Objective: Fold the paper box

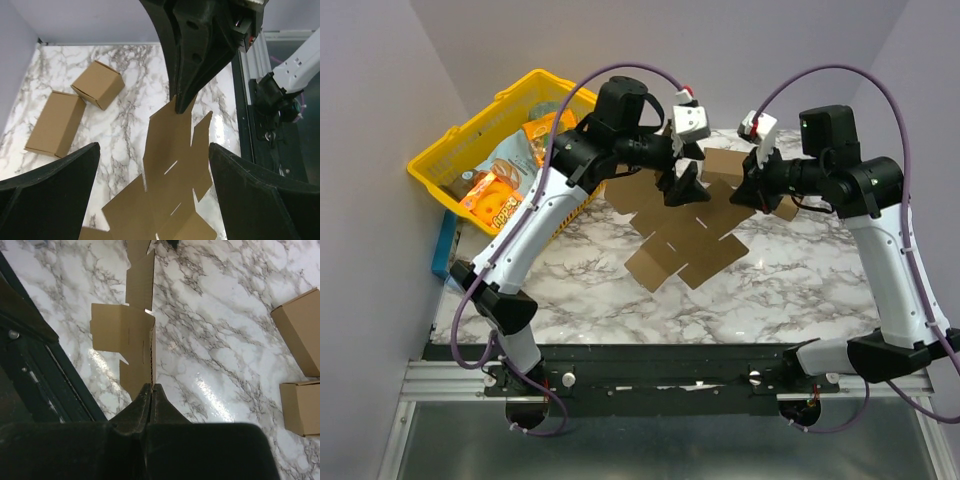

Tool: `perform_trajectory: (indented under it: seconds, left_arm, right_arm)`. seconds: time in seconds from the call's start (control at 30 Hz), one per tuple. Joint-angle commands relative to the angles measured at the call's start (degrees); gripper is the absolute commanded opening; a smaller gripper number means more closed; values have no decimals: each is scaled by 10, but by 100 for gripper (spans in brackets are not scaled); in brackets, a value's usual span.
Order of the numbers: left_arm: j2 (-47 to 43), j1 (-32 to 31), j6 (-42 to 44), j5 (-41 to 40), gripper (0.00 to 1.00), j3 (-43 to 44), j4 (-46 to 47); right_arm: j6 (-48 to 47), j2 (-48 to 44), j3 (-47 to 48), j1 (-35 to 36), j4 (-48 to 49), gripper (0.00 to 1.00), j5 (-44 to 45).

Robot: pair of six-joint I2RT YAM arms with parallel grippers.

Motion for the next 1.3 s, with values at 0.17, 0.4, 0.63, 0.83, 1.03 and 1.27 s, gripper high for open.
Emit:
perform_trajectory:
  seconds: [0.17, 0.4, 0.63, 0.83, 1.03, 1.27]
  left_arm:
    - [65, -49, 34, -59, 99, 53, -55]
    - [82, -50, 48, -34, 93, 46, -74]
    - [89, -50, 50, -13, 76, 45, -79]
    - [100, -49, 50, -3, 66, 45, -89]
    - [94, -49, 50, 13, 48, 26, -90]
    - [81, -48, 46, 43, 16, -10, -80]
  right_arm:
    - [-8, 12, -17, 0, -15, 1, -54]
    - [-16, -2, -30, 1, -8, 1, -64]
    - [-21, -6, -37, 1, -7, 1, -73]
    - [-27, -17, -51, 0, 0, 1, -75]
    - [-31, -23, -56, 1, 6, 1, -70]
    - [-33, -34, -72, 1, 22, 2, -66]
